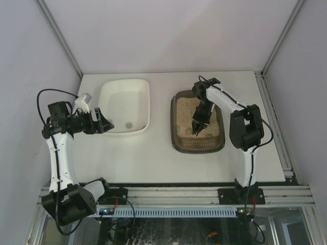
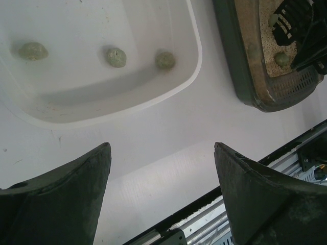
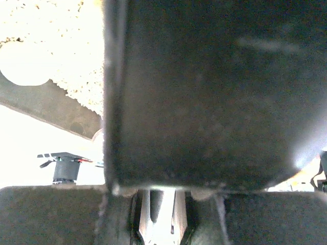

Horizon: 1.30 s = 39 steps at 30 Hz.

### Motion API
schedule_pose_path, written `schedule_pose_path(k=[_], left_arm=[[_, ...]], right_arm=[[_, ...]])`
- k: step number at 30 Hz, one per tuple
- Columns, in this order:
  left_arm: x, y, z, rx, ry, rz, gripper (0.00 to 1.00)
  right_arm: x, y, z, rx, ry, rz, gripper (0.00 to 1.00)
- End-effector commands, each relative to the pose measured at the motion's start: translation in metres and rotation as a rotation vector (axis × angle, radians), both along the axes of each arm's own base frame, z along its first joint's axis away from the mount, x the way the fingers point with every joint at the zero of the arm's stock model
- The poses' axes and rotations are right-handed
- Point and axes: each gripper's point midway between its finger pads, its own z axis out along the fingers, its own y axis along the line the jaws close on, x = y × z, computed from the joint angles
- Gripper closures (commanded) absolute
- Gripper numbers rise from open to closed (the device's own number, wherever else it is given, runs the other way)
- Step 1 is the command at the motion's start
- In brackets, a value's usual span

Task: Clean the litter box

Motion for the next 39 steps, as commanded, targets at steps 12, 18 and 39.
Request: schedule_pose_path(k=[12, 18, 39], left_arm=[[0.005, 0.006, 0.026, 0.079, -0.091, -0.011, 0.14], [0.006, 0.005, 0.024, 0.067, -0.08, -0.013, 0.14], [0.007, -0.004, 0.017, -0.011, -0.062, -0.018, 0.14]], right_arm=[[0.026, 0.039, -0.002, 0.262, -0.097, 0.086, 1.0], [0.023, 0.041, -0.017, 0.309, -0.083, 0.074, 1.0], [0.016, 0.032, -0.024, 0.496, -0.329, -0.031, 1.0]])
